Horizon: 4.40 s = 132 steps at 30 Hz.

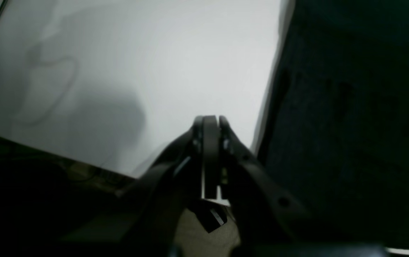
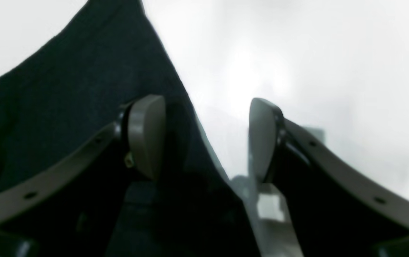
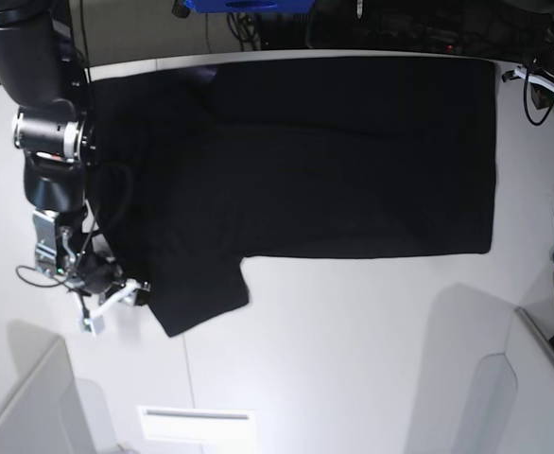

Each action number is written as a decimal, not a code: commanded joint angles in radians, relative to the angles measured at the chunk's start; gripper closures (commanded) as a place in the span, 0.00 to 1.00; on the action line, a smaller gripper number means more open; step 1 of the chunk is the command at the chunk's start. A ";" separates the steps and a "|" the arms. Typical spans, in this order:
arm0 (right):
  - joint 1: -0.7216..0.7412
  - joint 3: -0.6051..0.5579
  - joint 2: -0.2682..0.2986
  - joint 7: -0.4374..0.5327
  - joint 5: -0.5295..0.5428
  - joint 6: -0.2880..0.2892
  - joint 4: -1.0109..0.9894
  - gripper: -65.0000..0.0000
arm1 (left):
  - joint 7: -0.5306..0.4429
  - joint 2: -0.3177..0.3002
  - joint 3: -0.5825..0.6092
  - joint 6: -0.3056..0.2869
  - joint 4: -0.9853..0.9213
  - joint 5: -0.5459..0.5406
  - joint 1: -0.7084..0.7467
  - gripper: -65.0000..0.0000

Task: Fold the T-shirt properly
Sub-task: 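Release the shirt and lower the right gripper to the sleeve hem, then lower the left gripper to the shirt's hem corner, then grasp the hem with both grippers and fold it onto the shoulders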

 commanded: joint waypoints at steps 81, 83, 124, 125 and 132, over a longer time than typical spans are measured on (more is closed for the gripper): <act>-0.248 0.003 -0.025 -0.221 -0.006 0.000 0.599 1.00 | -0.041 -0.195 0.456 0.045 -0.886 0.271 -0.857 1.00; -0.248 0.003 -0.022 -0.221 -0.006 0.000 0.599 1.00 | -0.040 -0.195 0.456 0.042 -0.880 0.269 -0.857 1.00; -0.473 0.245 -0.025 -0.319 -0.005 0.000 0.943 1.00 | 0.183 -0.211 0.313 -0.018 -0.265 -0.114 -0.501 1.00; -0.483 0.261 -0.025 -0.330 -0.005 0.002 0.960 1.00 | 0.183 -0.211 0.310 -0.018 -0.265 -0.119 -0.489 1.00; -0.596 0.287 -0.032 -0.395 -0.003 0.002 1.150 1.00 | 0.181 -0.211 0.310 -0.018 -0.224 -0.122 -0.441 1.00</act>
